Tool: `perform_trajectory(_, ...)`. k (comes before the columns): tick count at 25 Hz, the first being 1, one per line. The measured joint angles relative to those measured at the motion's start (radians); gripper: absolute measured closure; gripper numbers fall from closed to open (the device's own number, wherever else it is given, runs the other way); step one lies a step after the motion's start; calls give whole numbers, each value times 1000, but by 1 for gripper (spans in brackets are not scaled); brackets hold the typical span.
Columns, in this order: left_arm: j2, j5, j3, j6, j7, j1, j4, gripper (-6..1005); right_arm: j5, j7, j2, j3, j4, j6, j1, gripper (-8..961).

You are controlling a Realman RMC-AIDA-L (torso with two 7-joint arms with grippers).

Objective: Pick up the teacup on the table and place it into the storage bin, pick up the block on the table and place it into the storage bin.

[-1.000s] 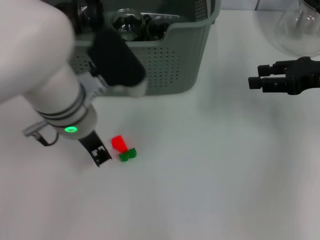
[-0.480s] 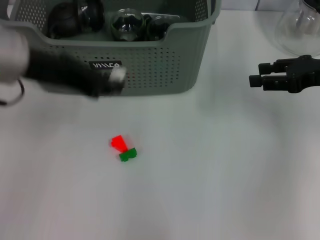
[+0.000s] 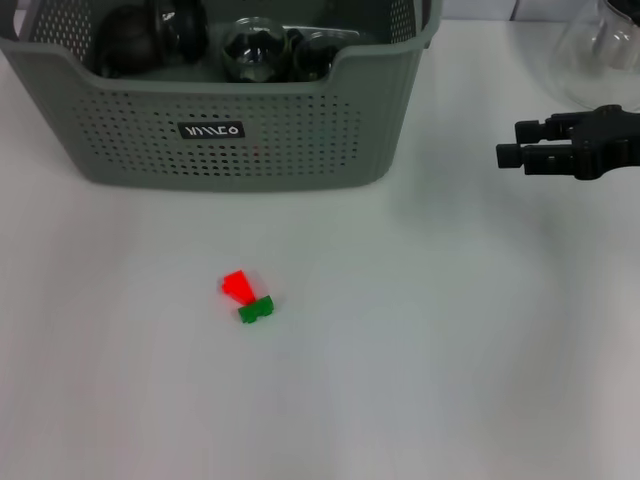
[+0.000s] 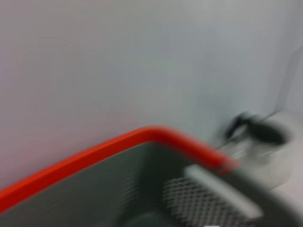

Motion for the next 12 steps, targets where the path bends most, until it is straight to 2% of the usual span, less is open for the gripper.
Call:
perform_trajectory(3, 37, 147, 8, -12, -1, -99, -172, 833, 0, 2, -1, 0, 0, -1, 0, 356)
perform_trajectory(6, 64, 269, 30, -48, -8, -170, -320, 833, -2, 3, -1, -1, 0, 1, 0, 356)
perform_trajectory(9, 67, 364, 46, -89, -18, -218, -429, 832, -4, 2, -1, -2, 0, 5, 0, 357)
perform_trajectory(12, 69, 383, 86, -117, -31, -234, -479, 832, -5, 2, -4, -2, 0, 6, 0, 357)
